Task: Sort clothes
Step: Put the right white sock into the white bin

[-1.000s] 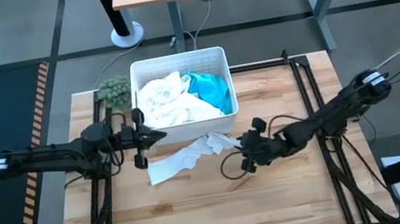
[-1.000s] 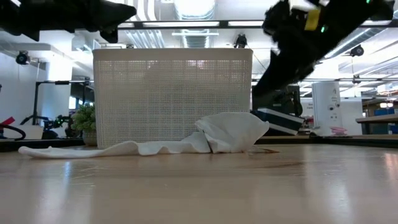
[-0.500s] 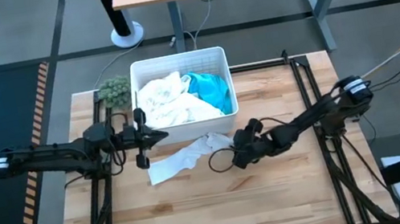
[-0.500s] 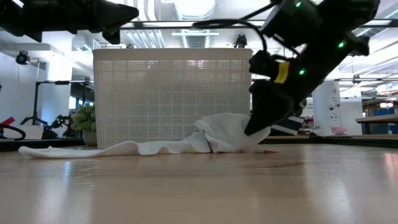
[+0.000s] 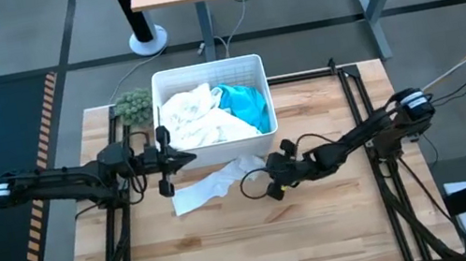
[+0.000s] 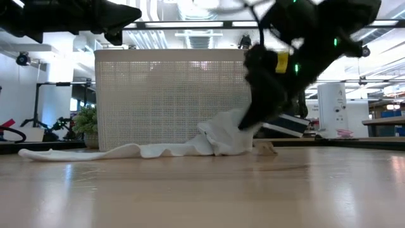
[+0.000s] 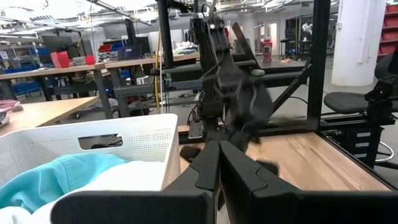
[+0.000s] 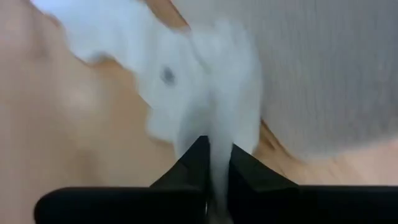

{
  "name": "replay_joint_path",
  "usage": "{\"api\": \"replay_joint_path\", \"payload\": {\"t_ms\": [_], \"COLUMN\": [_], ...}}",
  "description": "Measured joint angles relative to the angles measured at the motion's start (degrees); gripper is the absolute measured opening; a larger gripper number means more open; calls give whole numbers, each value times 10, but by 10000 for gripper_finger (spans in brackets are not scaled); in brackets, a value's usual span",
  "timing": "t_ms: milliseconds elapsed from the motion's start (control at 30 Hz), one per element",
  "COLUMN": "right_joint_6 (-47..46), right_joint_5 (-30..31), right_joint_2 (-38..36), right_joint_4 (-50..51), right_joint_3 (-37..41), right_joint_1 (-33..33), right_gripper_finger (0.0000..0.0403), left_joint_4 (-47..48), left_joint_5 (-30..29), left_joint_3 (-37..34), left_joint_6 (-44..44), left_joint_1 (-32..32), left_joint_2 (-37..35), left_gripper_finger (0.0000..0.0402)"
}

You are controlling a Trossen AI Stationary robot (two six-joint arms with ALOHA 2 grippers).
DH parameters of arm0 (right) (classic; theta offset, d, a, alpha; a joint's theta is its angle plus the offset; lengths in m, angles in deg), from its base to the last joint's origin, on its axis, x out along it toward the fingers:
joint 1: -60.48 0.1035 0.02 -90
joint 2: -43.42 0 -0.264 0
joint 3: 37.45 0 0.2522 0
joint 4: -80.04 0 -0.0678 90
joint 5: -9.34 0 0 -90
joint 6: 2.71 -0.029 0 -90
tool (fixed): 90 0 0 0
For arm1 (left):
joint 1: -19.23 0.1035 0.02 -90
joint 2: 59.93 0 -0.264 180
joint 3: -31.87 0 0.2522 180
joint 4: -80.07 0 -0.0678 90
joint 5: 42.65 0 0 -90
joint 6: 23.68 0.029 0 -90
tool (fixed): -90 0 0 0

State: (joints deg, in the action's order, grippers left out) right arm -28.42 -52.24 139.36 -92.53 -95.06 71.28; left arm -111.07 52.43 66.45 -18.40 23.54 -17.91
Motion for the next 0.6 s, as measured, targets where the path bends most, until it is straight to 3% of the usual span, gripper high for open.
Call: {"api": "replay_joint_path", "payload": {"t_ms": [300, 600], "right_joint_6": [126, 256], "right_joint_5": [0, 39], "right_joint_2": [-102, -136], "right_joint_4": [13, 133], "right_joint_3": [-95, -309], "right_joint_1": [26, 14], "right_gripper_finger": [1, 0], "left_joint_4": [0, -1], "left_joint_5": [0, 0], "left_joint_3": [0, 0], "left_joint_6": [-3, -7], "left_joint_1": [0, 0], "left_joint_2": [0, 2], "left_gripper_finger": [0, 0]}}
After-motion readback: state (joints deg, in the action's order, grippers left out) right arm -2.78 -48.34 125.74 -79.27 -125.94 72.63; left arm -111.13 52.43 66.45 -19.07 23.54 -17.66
